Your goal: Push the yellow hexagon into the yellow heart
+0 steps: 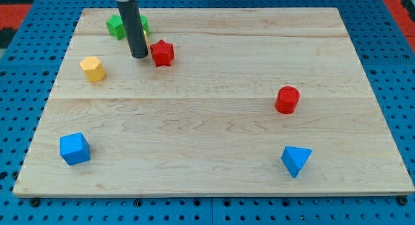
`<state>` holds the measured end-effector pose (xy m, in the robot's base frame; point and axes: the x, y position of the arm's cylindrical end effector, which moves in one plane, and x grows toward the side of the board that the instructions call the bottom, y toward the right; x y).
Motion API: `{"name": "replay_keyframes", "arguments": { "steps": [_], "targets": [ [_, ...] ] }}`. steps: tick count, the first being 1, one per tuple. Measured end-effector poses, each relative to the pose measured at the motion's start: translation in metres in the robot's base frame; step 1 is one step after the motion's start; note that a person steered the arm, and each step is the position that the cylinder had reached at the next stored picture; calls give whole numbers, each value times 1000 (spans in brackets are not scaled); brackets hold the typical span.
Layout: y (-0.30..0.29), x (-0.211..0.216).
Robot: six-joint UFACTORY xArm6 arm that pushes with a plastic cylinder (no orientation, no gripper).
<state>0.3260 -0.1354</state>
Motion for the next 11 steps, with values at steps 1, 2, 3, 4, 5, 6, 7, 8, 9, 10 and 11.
{"name": "replay_keyframes", "arguments": {
  "steps": [1, 2, 3, 4, 5, 6, 7, 8, 9, 10, 11],
  "targets": [
    [-11, -19],
    [-18, 61],
    [-55, 103],
    [-75, 75],
    [-84, 80],
    [-103, 84],
    [-84, 29],
    [-64, -2],
    [-77, 13],
    [-118, 10],
    [-112, -21]
  ]
}}
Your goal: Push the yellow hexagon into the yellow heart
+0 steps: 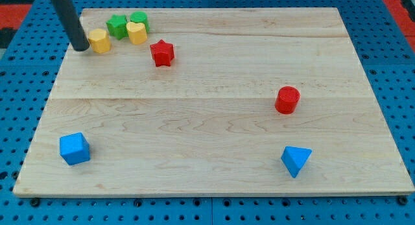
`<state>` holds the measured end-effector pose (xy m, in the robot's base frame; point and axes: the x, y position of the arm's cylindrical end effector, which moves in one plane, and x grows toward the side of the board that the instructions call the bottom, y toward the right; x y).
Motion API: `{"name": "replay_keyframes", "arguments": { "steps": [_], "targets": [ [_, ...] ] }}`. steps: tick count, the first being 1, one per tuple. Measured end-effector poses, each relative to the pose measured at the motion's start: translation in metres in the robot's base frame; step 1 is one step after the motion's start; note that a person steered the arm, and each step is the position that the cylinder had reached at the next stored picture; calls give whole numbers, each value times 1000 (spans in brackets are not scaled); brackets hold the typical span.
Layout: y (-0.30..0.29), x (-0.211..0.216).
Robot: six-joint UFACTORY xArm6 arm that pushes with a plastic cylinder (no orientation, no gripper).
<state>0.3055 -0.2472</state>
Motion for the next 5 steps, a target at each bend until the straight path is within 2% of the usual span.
{"name": "replay_keyframes", "arguments": {
  "steps": [1, 3, 5],
  "targets": [
    [33, -7],
    [61, -6],
    [61, -8]
  ]
}}
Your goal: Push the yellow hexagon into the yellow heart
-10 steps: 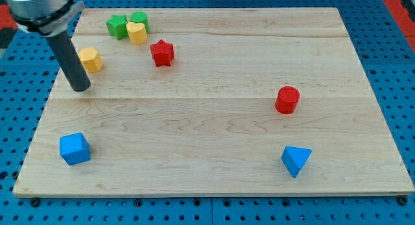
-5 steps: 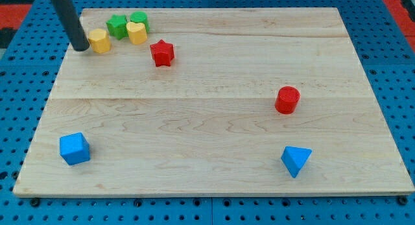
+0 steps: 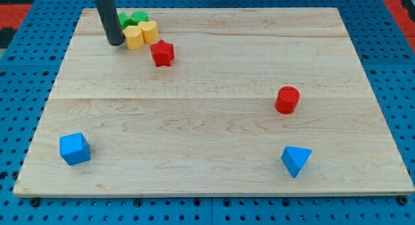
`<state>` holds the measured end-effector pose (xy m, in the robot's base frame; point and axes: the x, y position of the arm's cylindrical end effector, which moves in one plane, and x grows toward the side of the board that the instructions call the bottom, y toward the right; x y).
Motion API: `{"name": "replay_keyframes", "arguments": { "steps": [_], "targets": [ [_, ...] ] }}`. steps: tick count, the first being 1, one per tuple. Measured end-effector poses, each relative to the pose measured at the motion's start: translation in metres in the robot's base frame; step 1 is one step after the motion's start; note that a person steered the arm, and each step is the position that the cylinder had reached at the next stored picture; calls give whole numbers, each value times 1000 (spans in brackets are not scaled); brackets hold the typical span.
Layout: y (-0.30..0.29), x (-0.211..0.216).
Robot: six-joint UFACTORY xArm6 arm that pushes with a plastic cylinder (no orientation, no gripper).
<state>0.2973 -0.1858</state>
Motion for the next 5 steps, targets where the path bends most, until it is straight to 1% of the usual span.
{"name": "replay_keyframes", "arguments": {
  "steps": [2, 3, 4, 5],
  "targets": [
    [0, -4],
    [35, -8],
    [82, -3],
    [93, 11]
  ]
}}
